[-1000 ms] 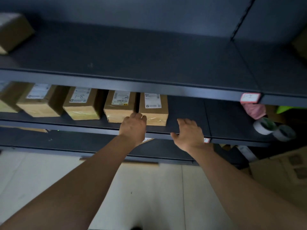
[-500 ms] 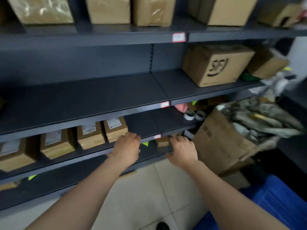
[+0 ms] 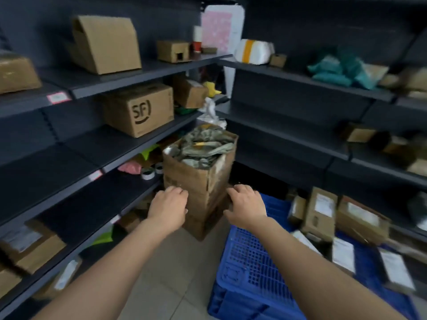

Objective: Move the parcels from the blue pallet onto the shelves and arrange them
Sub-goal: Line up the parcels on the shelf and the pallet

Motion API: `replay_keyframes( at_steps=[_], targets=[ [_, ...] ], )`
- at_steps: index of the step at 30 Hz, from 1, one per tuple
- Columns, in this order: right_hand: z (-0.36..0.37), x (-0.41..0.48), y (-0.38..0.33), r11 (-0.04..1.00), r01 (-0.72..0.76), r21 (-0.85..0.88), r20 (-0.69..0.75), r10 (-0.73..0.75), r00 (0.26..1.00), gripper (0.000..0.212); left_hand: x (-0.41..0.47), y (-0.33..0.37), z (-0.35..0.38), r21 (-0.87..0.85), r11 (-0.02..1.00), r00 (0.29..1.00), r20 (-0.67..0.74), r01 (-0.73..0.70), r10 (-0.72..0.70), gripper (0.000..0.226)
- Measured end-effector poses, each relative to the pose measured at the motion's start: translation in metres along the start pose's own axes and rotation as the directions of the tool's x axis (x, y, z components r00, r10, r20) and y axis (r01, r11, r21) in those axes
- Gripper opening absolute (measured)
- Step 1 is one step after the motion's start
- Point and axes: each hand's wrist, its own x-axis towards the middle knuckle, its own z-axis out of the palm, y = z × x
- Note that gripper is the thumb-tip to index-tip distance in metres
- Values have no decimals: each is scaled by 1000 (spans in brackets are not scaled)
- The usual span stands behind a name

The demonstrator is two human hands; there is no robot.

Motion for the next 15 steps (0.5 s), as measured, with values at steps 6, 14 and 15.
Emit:
replay_keyframes(
  at_steps=[6,14,15],
  targets=[
    [-22,-57,136,980,-197,-21,-2,197,980,60,50,132,-17,-9,984,982,-53,-180,179,39],
    [-28,-139,290,904,-425,-58,1,425,905,58,94,309,-4,-42,934,935,-44,-355,353,47],
    [-27,-148,306,891,-451,-58,6,452,892,57,98,328,-2,-45,927,928,-43,-372,370,47]
  ],
)
